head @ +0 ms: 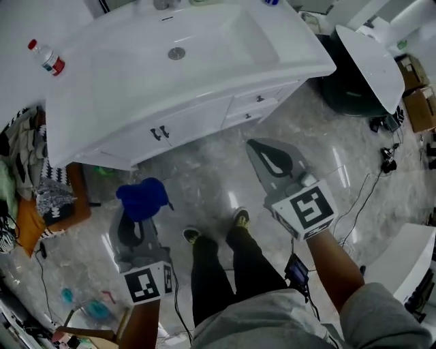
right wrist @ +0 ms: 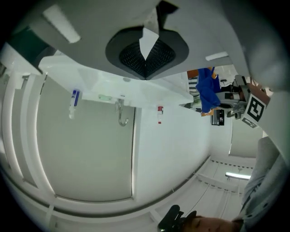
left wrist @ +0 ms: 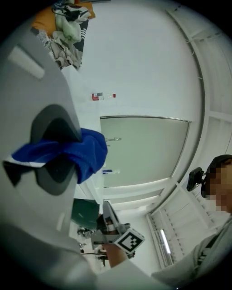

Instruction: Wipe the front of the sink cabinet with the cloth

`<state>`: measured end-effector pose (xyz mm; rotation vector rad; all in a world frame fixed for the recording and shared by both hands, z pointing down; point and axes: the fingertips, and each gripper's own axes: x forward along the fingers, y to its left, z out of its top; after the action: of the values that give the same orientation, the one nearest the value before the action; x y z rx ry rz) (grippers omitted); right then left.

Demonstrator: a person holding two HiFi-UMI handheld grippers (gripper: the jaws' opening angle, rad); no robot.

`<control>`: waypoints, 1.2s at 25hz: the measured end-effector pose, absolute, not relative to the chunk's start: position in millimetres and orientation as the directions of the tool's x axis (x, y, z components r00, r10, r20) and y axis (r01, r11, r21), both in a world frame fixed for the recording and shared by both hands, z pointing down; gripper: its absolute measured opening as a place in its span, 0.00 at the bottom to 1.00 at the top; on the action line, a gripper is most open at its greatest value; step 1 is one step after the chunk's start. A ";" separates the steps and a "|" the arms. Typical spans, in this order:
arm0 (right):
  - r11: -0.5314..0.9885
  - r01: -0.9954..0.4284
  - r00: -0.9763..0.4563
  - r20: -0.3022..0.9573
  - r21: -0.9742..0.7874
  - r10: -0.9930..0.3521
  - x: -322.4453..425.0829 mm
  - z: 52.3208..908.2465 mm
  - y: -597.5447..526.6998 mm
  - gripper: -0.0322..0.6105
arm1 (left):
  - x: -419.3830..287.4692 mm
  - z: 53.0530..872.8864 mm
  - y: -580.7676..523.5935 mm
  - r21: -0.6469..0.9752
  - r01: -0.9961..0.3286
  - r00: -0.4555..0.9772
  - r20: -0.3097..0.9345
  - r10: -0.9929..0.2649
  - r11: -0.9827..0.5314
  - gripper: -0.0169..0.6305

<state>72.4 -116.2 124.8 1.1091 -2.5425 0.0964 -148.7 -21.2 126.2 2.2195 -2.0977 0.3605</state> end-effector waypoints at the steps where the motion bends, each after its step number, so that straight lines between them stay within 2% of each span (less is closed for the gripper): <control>1: 0.682 -0.725 -0.617 0.352 0.093 -0.704 80.7 99.6 -112.4 0.05 | -152.8 108.9 -16.7 -0.106 -0.992 0.042 0.214 -0.976 -0.066 0.13; 5: 0.642 -0.762 -0.595 0.299 0.084 -0.746 109.0 14.2 -92.0 0.05 | -165.1 58.5 6.9 -0.058 -0.997 0.031 0.217 -0.976 -0.045 0.13; 9: 0.600 -0.798 -0.565 0.272 0.061 -0.779 130.7 -28.1 -71.8 0.05 | -166.5 29.8 25.7 0.010 -1.000 0.021 0.205 -0.978 -0.020 0.13; 20: 0.627 -0.774 -0.596 0.233 0.087 -0.768 115.6 -46.5 -48.4 0.05 | -159.3 19.1 48.6 0.042 -0.997 0.069 0.242 -0.968 -0.061 0.13; 30: 0.602 -0.797 -0.587 0.180 0.040 -0.789 122.6 -46.9 -48.2 0.05 | -165.9 12.8 45.1 0.045 -0.999 0.012 0.238 -0.971 -0.001 0.13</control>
<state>122.6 -48.2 -46.9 1.3243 -2.6477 0.0668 -165.9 45.1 12.8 2.0812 -2.0671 0.2041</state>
